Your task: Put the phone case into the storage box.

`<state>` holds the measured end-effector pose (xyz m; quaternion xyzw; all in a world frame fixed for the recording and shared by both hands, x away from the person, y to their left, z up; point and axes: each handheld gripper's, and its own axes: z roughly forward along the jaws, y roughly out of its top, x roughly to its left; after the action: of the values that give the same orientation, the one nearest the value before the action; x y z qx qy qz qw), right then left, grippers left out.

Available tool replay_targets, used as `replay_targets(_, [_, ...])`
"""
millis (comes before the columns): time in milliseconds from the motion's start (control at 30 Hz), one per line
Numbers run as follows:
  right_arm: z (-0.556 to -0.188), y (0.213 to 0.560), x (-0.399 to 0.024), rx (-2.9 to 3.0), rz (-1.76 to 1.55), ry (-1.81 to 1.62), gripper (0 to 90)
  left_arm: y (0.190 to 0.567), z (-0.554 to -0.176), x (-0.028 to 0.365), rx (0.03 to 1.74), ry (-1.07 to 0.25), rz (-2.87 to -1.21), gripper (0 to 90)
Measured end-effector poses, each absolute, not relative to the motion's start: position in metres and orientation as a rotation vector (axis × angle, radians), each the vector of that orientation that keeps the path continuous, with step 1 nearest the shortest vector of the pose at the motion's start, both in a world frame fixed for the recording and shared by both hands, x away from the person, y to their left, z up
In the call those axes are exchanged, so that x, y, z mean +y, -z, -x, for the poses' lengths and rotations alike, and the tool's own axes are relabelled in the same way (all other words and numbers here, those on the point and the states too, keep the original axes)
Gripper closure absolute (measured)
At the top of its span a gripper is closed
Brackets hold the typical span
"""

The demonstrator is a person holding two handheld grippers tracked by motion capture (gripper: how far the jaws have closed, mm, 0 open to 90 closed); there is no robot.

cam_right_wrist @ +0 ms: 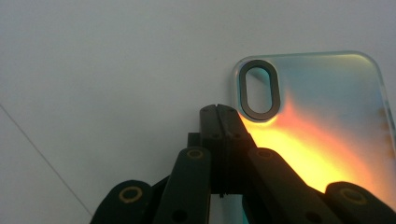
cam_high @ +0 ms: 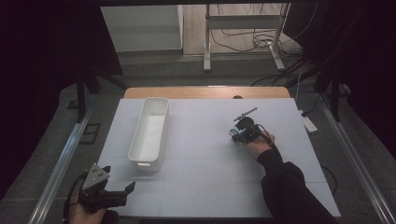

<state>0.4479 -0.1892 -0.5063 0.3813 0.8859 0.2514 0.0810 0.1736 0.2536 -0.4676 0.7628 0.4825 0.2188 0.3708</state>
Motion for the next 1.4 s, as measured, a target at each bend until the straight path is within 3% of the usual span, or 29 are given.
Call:
replay_targets(1033, [-0.450, 0.496, -0.193, 2.610, -1.139, -0.756, 88.9, 0.468, -0.173, 0.253, 1.234, -0.564, -1.962, 0.2])
replay_targets(1400, [-0.441, 0.482, -0.200, 2.624, -1.100, -0.748, 67.0, 0.467, -0.174, 0.254, 1.255, -0.541, -1.950, 1.0])
